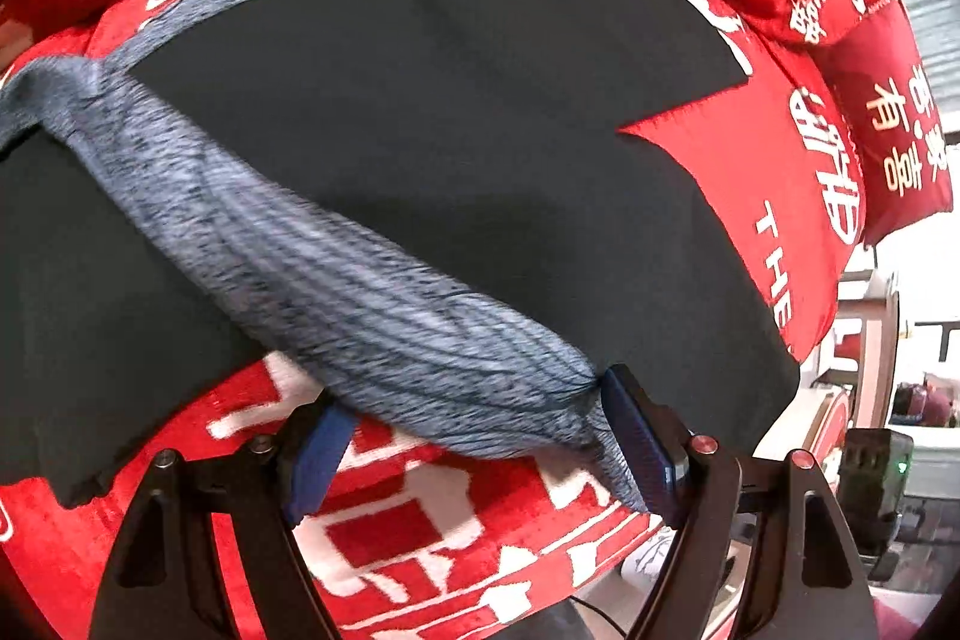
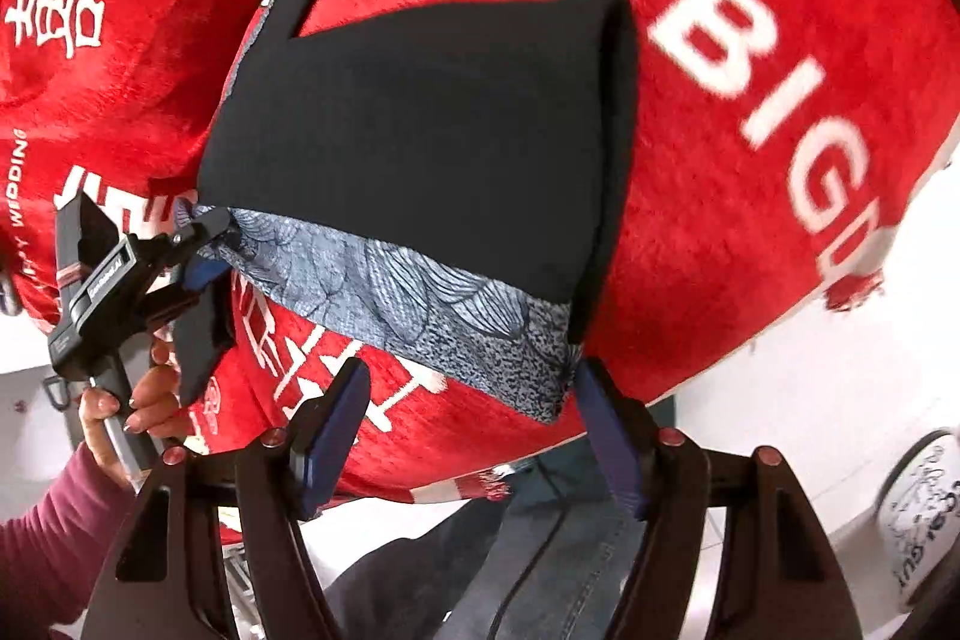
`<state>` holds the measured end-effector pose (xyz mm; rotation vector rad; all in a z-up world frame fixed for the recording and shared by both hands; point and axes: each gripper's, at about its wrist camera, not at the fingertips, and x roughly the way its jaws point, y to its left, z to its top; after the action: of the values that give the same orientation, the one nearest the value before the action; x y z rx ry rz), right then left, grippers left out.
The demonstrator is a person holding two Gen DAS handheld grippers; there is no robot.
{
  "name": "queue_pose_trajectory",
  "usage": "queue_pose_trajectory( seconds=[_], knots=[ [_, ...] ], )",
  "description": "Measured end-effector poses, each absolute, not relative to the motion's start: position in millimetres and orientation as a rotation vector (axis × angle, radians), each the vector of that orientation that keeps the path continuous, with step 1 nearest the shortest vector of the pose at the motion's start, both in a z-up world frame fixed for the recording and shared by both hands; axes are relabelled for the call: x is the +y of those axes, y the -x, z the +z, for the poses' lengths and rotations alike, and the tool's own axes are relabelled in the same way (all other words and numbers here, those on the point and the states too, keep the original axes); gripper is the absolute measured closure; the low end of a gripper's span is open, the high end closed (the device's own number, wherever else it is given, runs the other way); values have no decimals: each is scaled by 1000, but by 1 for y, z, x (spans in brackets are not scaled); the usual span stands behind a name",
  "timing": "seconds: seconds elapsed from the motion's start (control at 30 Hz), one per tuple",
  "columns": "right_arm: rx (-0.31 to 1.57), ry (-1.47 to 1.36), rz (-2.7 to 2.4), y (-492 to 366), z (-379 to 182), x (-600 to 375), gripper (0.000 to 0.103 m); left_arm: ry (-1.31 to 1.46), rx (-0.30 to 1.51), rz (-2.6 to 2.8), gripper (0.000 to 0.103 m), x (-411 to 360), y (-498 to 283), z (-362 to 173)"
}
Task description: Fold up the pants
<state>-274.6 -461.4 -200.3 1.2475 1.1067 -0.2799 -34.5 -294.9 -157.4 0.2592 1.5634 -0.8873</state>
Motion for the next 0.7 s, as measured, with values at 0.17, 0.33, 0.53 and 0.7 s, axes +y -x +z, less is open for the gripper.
queue_pose_trajectory(
  seconds=[0.17, 0.33, 0.53, 0.7],
  knots=[
    [1073, -1356, -204, 279, -215, -466, 100, -228, 1615, -937, 62, -302, 36, -157],
    [955, -1374, -139, 265, -178, -492, 100, -136, 1597, -952, 66, -309, 22, -129],
    [886, -1224, -54, 190, -118, -566, 100, -68, 1487, -933, 66, -345, -27, -92],
    [898, -1114, -41, 106, -94, -654, 100, -189, 1366, -817, 39, -381, -75, -87]
  ],
)
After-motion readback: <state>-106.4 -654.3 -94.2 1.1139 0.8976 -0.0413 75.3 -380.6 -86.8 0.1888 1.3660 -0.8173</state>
